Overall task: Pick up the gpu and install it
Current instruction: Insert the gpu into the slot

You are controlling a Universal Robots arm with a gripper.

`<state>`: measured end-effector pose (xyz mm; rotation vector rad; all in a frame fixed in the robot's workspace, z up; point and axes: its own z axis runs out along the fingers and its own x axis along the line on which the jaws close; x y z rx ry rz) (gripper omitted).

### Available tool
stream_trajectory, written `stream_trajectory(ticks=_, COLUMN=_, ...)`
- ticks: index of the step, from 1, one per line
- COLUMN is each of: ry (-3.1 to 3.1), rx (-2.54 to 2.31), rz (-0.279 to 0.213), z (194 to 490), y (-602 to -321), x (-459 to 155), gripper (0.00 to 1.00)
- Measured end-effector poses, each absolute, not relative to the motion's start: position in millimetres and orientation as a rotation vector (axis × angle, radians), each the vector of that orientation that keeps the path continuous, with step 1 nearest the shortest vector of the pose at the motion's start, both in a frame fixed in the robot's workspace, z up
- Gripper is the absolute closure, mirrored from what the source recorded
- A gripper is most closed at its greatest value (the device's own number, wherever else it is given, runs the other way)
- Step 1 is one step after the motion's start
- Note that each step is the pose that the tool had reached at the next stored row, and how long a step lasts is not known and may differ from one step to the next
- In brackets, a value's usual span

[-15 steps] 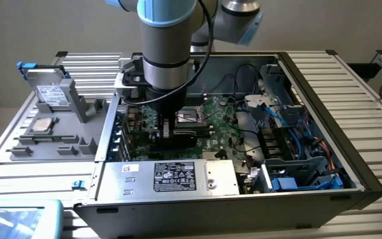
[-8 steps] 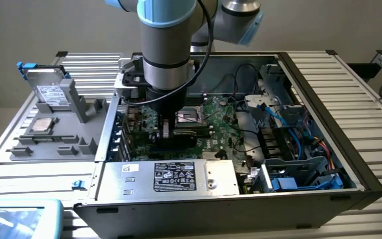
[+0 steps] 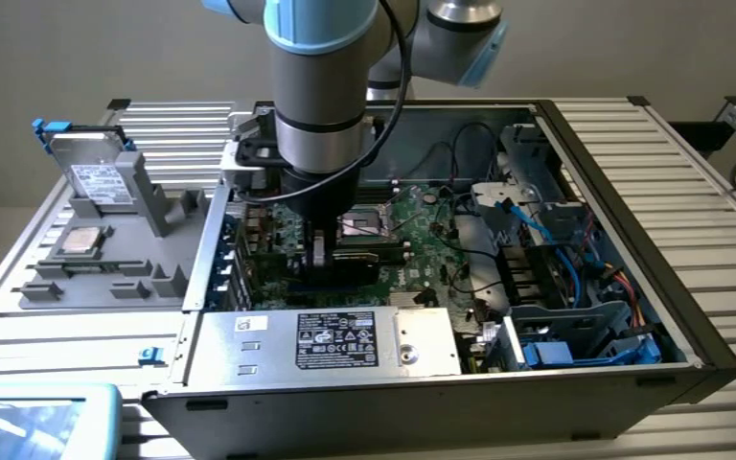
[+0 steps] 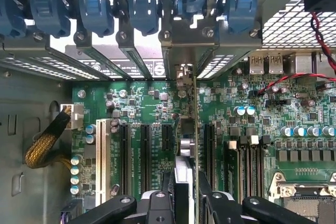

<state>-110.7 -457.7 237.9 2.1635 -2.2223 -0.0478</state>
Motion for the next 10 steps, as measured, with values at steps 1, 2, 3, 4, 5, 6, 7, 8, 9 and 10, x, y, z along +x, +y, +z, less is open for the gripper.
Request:
stream_trajectory(ticks=1, ry=-2.222, rx=2.163, rz=-0.048, z=237.8, y=-457.7, x=-111.1, gripper=0.72)
stream_trajectory(ticks=2, ry=-2.223, rx=2.163, rz=-0.047, z=237.6, y=-457.7, x=-111.6, gripper=0.72)
stream_trajectory(ticks=3, ry=-2.223, rx=2.163, rz=-0.047, z=237.4, y=-457.7, x=-112.0, gripper=0.72)
stream_trajectory(ticks=4, ry=-2.223, rx=2.163, rz=-0.047, z=237.4, y=-457.8, x=-112.2, gripper=0.72)
stream_trajectory(ticks=5, ry=-2.224, rx=2.162, rz=-0.047, z=237.3, y=-457.8, x=-112.3, gripper=0.72)
stream_trajectory(ticks=6, ry=-2.224, rx=2.162, rz=-0.046, z=237.1, y=-457.8, x=-112.3, gripper=0.72)
stream_trajectory(ticks=7, ry=-2.224, rx=2.162, rz=-0.046, z=237.0, y=-457.8, x=-112.3, gripper=0.72)
stream_trajectory(ticks=8, ry=-2.224, rx=2.162, rz=-0.046, z=236.9, y=-457.8, x=-112.2, gripper=0.72)
stream_trajectory(ticks=9, ry=-2.225, rx=2.162, rz=-0.046, z=236.8, y=-457.7, x=-112.0, gripper=0.72)
stream_trajectory(ticks=10, ry=-2.225, rx=2.161, rz=-0.047, z=236.6, y=-457.7, x=-111.6, gripper=0.72)
